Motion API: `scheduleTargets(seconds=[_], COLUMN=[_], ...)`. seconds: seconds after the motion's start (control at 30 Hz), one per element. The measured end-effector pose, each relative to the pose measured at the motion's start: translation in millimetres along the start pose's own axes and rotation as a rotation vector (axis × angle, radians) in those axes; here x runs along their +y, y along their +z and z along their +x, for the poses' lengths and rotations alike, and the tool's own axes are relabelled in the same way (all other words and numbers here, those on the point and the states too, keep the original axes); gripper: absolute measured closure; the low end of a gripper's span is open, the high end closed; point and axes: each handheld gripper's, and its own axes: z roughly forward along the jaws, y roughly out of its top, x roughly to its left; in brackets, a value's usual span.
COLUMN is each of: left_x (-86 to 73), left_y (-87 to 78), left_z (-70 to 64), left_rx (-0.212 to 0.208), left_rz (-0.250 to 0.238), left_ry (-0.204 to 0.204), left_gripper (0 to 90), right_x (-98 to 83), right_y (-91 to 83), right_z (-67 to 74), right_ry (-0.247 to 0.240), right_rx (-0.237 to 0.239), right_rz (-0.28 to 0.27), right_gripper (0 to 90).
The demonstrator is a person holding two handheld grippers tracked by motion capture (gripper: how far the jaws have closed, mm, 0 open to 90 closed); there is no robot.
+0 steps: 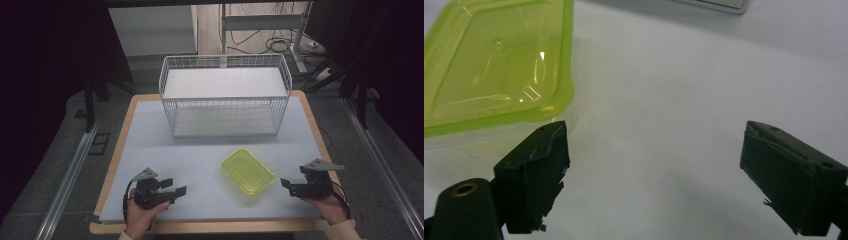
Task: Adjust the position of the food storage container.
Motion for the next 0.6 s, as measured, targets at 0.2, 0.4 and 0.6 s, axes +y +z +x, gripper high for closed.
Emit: scheduleTargets(seconds=[0.2,0.4,0.6], left_x=[-0.1,0.2,0.0], left_y=[-0.5,-1.7,-0.9], left_z=[1.1,1.3,2.7], left_rx=[0.018,0.023,0.025], left_rz=[0.002,-0.002,0.004], left_ry=[0.011,0.013,0.015], left_gripper=[26.1,26.0,26.1], right_x=[1.9,3.0,3.4], right_y=[-4.1,-7.2,-8.3], right_z=[0.0,-1.7,-3.9], right_ry=[0.02,0.031,0.036], right_rx=[0.019,0.023,0.032], right_rz=[-0.018,-0.016,0.0], right_gripper=[19.2,28.5,36.0])
